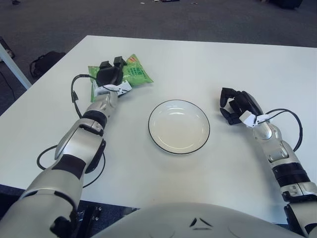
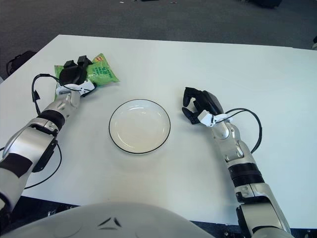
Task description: Put the snack into the plate.
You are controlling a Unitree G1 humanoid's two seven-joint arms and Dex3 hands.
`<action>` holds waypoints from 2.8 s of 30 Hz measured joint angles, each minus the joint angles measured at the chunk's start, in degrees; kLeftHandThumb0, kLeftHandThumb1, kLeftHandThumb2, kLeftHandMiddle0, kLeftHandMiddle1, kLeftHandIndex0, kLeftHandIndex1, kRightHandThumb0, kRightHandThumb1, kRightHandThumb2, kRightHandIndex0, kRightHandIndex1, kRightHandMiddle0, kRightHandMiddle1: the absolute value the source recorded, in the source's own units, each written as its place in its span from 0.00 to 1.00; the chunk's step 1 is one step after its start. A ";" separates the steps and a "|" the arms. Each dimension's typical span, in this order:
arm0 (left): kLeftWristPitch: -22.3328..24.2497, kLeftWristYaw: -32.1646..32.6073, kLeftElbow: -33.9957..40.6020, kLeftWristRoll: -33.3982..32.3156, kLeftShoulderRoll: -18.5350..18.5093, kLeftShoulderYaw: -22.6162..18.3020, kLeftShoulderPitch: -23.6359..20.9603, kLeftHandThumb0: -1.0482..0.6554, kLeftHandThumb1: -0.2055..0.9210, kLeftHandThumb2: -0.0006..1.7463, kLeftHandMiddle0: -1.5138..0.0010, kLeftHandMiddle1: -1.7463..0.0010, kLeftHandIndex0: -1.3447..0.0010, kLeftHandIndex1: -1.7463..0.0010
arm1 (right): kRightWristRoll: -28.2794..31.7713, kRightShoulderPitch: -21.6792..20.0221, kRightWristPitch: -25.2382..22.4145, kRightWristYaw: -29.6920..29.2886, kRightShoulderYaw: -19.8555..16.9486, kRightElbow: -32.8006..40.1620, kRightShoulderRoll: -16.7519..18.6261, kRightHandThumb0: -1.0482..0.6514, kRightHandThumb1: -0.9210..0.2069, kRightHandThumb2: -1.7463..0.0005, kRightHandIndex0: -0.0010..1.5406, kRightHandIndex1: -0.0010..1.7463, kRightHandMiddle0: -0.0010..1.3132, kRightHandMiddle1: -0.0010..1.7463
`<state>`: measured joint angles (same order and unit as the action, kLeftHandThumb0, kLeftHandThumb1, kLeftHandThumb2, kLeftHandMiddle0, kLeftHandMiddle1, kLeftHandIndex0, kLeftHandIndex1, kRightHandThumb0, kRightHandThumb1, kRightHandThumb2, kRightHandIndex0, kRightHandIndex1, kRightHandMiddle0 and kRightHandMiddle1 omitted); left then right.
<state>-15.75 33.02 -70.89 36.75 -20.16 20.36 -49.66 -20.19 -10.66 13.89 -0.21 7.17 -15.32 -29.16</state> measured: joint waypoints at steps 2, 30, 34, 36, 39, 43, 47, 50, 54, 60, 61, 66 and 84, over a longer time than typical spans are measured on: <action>-1.08 -1.38 0.78 -0.86 -0.54 -0.32 0.00 0.62 0.21 0.92 0.43 0.08 0.53 0.00 | 0.00 -0.11 0.36 0.00 0.11 -0.22 -0.14 0.30 0.63 0.17 0.85 1.00 0.54 1.00; -19.51 -5.49 39.90 -3.13 -3.53 -4.28 12.05 0.61 0.19 0.95 0.44 0.02 0.54 0.00 | -0.64 -1.44 0.41 0.02 1.63 -0.88 -0.74 0.31 0.62 0.18 0.82 1.00 0.53 1.00; -20.85 -5.94 42.01 -3.20 -3.52 -5.47 13.01 0.61 0.18 0.96 0.43 0.02 0.54 0.00 | -0.64 -1.46 0.52 0.03 1.65 -0.94 -0.74 0.31 0.61 0.18 0.81 1.00 0.53 1.00; -22.11 -5.88 44.03 -3.25 -3.50 -6.11 13.99 0.61 0.17 0.97 0.43 0.02 0.53 0.00 | -0.65 -1.46 0.68 0.03 1.65 -0.99 -0.77 0.31 0.61 0.19 0.81 1.00 0.52 1.00; -23.90 -5.84 47.66 -3.00 -3.32 -6.60 15.57 0.61 0.16 0.97 0.42 0.02 0.52 0.00 | -0.65 -1.49 1.05 0.03 1.66 -1.16 -0.85 0.31 0.60 0.20 0.80 1.00 0.52 1.00; -25.77 -5.87 53.54 -1.92 -2.60 -6.77 17.75 0.61 0.15 0.98 0.41 0.02 0.52 0.00 | -0.66 -1.56 1.65 0.03 1.66 -1.58 -0.96 0.32 0.59 0.20 0.80 1.00 0.51 1.00; -28.43 -6.62 57.69 -0.76 -1.89 -6.50 19.39 0.61 0.15 0.98 0.41 0.03 0.52 0.00 | -0.79 -1.68 2.02 0.03 1.73 -1.83 -0.98 0.32 0.58 0.21 0.80 1.00 0.51 1.00; -31.21 -8.02 59.07 -0.42 -1.95 -6.13 20.39 0.61 0.15 0.98 0.41 0.03 0.52 0.00 | -0.92 -1.74 2.10 0.03 1.85 -1.90 -1.01 0.32 0.59 0.20 0.81 1.00 0.51 1.00; -36.01 -11.20 59.30 -1.35 -2.44 -4.71 21.75 0.61 0.16 0.97 0.41 0.03 0.52 0.00 | -0.96 -1.78 2.10 0.03 1.95 -1.92 -1.05 0.32 0.59 0.20 0.81 1.00 0.51 1.00; -41.42 -16.08 58.75 -3.06 -2.34 -2.57 23.69 0.61 0.19 0.94 0.43 0.04 0.55 0.00 | -0.95 -1.86 2.10 0.03 2.05 -1.93 -1.06 0.32 0.59 0.20 0.81 1.00 0.51 1.00; -41.94 -16.45 58.58 -3.05 -2.18 -2.28 24.12 0.61 0.20 0.94 0.43 0.04 0.55 0.00 | -0.96 -1.87 2.10 0.03 2.07 -1.94 -1.06 0.32 0.59 0.20 0.81 1.00 0.51 1.00; -43.73 -18.83 57.43 -2.72 -1.06 -1.26 26.24 0.61 0.24 0.92 0.46 0.03 0.58 0.00 | -0.96 -1.88 2.07 0.03 2.10 -1.94 -1.08 0.32 0.59 0.20 0.81 1.00 0.51 1.00; -42.36 -26.50 54.89 -0.84 1.78 1.64 25.55 0.61 0.21 0.95 0.45 0.00 0.56 0.00 | -0.99 -2.06 1.69 0.03 2.41 -1.95 -1.07 0.31 0.62 0.18 0.84 1.00 0.53 1.00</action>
<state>-58.10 6.53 -16.00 35.91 -18.39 21.99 -24.11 -21.18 -12.72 15.58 -0.18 9.59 -17.27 -30.23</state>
